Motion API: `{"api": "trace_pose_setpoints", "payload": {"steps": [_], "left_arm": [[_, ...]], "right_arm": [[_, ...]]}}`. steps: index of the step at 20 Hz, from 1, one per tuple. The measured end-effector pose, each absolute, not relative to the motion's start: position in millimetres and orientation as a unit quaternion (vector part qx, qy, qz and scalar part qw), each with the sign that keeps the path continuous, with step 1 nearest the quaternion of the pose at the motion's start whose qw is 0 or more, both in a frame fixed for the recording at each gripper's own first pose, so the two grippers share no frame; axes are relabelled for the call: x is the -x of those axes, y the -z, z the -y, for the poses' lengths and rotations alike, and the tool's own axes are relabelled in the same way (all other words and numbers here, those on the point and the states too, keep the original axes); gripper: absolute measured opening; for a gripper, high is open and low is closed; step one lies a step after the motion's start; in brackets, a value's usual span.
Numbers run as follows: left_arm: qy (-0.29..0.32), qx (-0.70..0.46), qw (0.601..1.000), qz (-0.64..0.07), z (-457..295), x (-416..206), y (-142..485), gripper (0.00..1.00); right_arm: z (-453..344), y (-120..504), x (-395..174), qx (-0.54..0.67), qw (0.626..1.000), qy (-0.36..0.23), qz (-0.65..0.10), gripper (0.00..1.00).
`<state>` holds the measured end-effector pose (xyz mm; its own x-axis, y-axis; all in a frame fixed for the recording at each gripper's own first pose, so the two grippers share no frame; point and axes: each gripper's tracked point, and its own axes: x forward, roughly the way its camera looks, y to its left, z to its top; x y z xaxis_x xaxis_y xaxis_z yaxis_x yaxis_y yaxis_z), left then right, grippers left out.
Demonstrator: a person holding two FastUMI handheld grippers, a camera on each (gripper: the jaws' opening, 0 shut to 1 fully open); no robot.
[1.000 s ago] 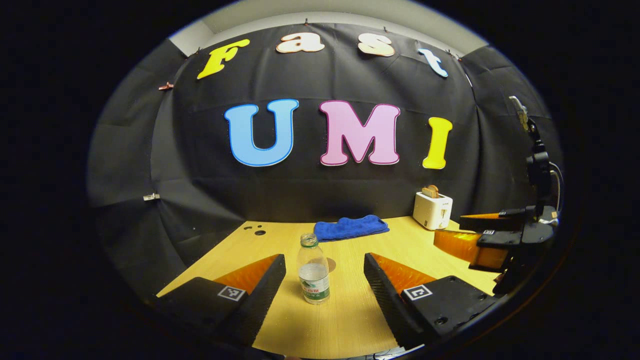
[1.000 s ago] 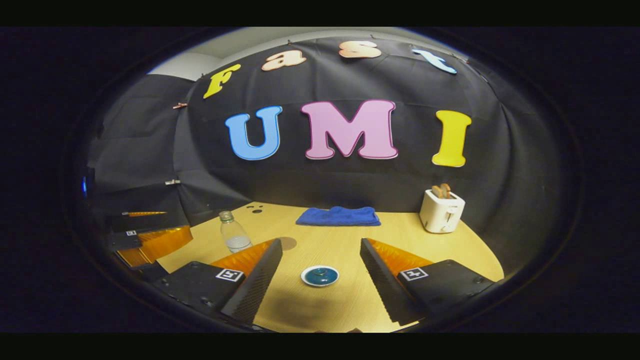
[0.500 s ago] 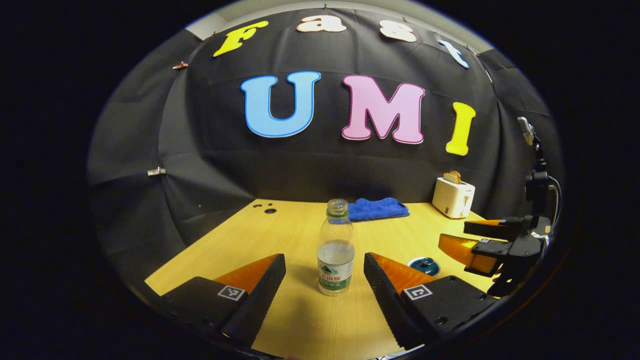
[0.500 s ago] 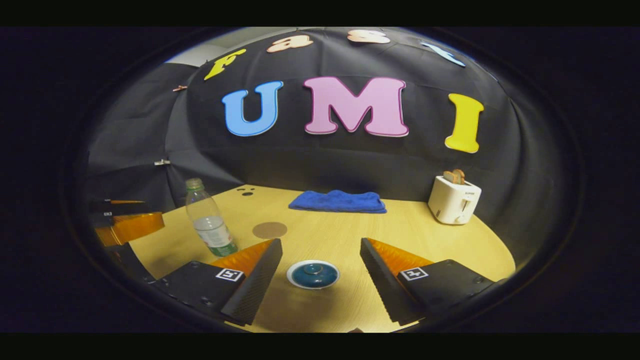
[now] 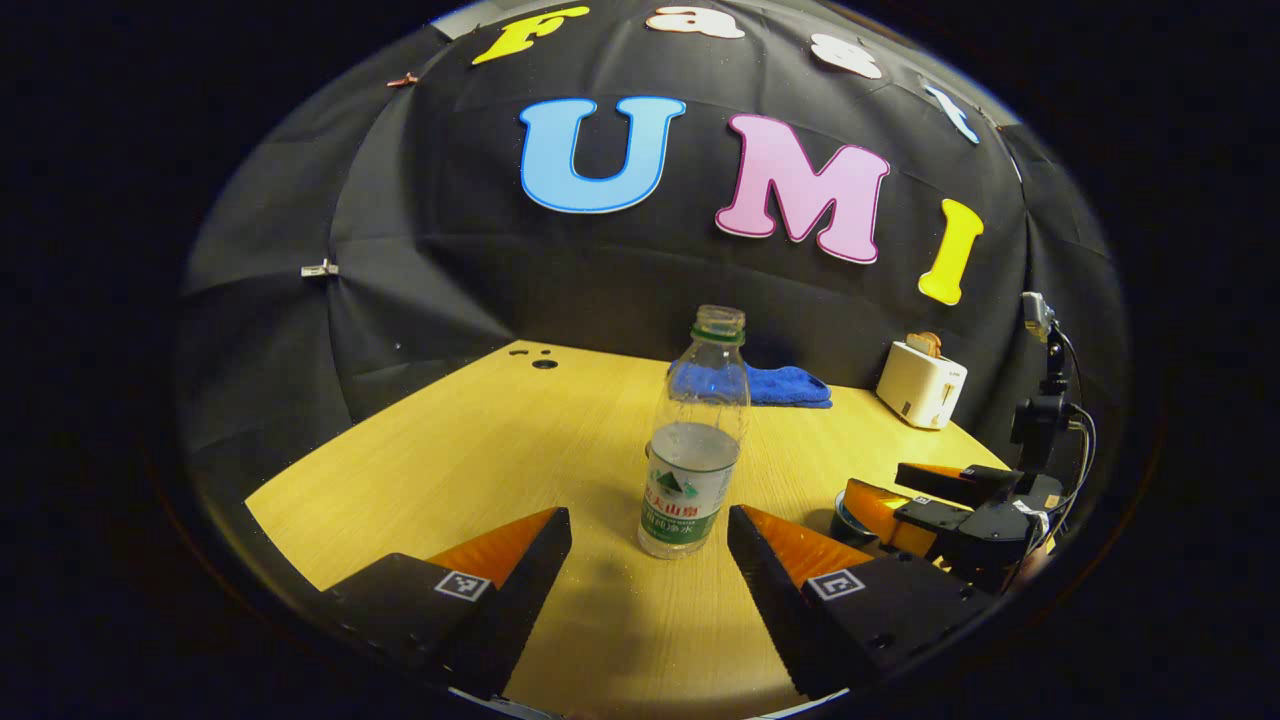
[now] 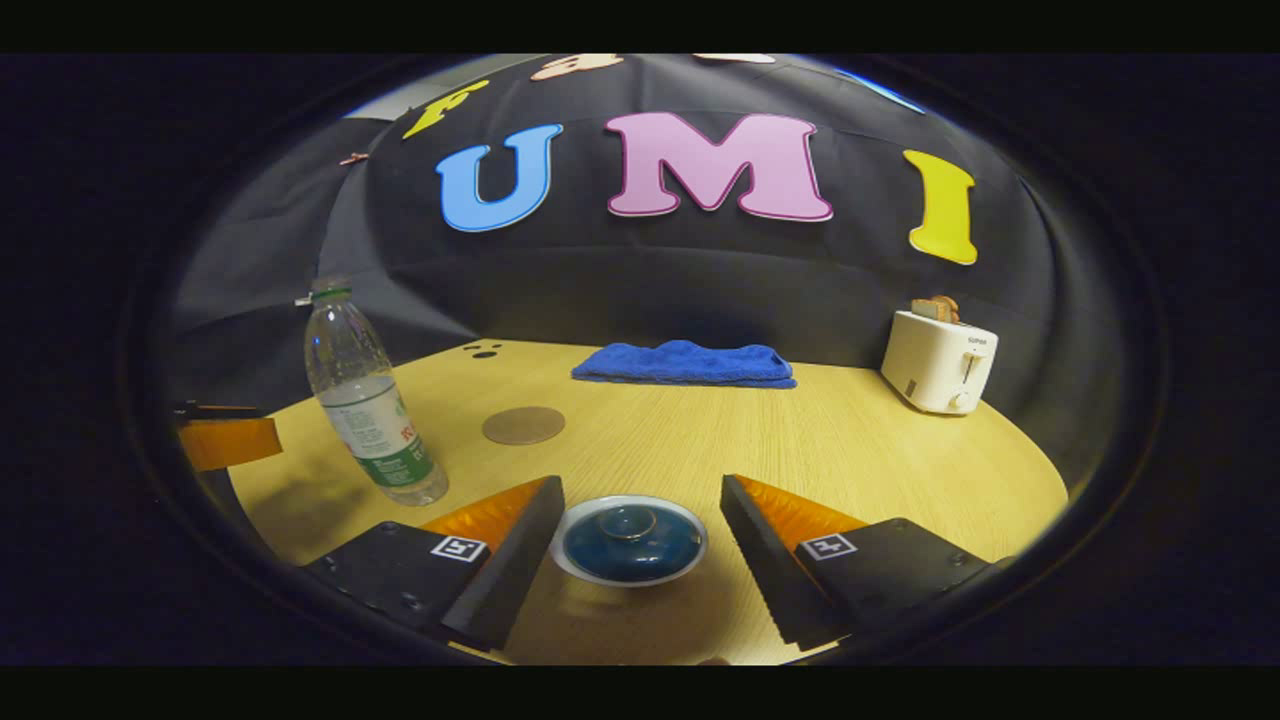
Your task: Open the teacup lid with one hand, grasp the water bottle and pour water into the teacup with the other hand; after pouring, place the water bottle on the coaster and then close the teacup lid.
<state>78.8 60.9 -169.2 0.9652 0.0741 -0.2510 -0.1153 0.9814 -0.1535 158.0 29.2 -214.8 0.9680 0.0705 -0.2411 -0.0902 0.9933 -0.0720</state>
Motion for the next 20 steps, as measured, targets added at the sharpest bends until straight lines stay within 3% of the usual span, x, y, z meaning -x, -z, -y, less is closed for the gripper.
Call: {"api": "trace_pose_setpoints", "payload": {"steps": [5, 6, 7, 10, 12, 15, 16, 18, 20], "left_arm": [[-0.058, 0.081, 0.987, -0.128, -67.2, -82.9, 180.0, 0.99], [-0.057, 0.080, 0.987, -0.128, -66.8, -84.4, 179.8, 0.99], [-0.057, 0.079, 0.987, -0.127, -64.9, -84.8, 180.5, 0.99], [-0.054, 0.076, 0.988, -0.126, -60.9, -87.2, 179.9, 0.99], [-0.049, 0.075, 0.988, -0.127, -57.7, -87.9, 181.0, 0.99], [-0.047, 0.068, 0.988, -0.127, -57.5, -88.6, 182.6, 0.99], [-0.048, 0.067, 0.988, -0.127, -58.1, -88.7, 182.2, 0.99], [-0.050, 0.068, 0.988, -0.127, -59.8, -89.4, 183.2, 0.99], [-0.054, 0.072, 0.988, -0.127, -61.2, -89.8, 184.6, 0.99]], "right_arm": [[-36.3, 221.0, -161.9, 0.056, 0.991, -0.055, -0.111, 0.96], [-37.5, 222.0, -161.6, 0.061, 0.990, -0.057, -0.111, 0.87], [-40.0, 222.5, -160.9, 0.061, 0.990, -0.061, -0.111, 0.86], [-41.6, 222.6, -161.6, 0.057, 0.990, -0.064, -0.115, 0.67], [-41.7, 222.2, -162.2, 0.062, 0.989, -0.063, -0.121, 0.66], [-40.3, 224.0, -164.2, 0.063, 0.987, -0.068, -0.132, 0.43], [-40.2, 219.1, -161.6, 0.062, 0.987, -0.069, -0.132, 0.48], [-39.9, 224.5, -168.5, 0.055, 0.986, -0.070, -0.138, 0.36], [-40.7, 222.3, -167.9, 0.051, 0.986, -0.071, -0.143, 0.40]]}}
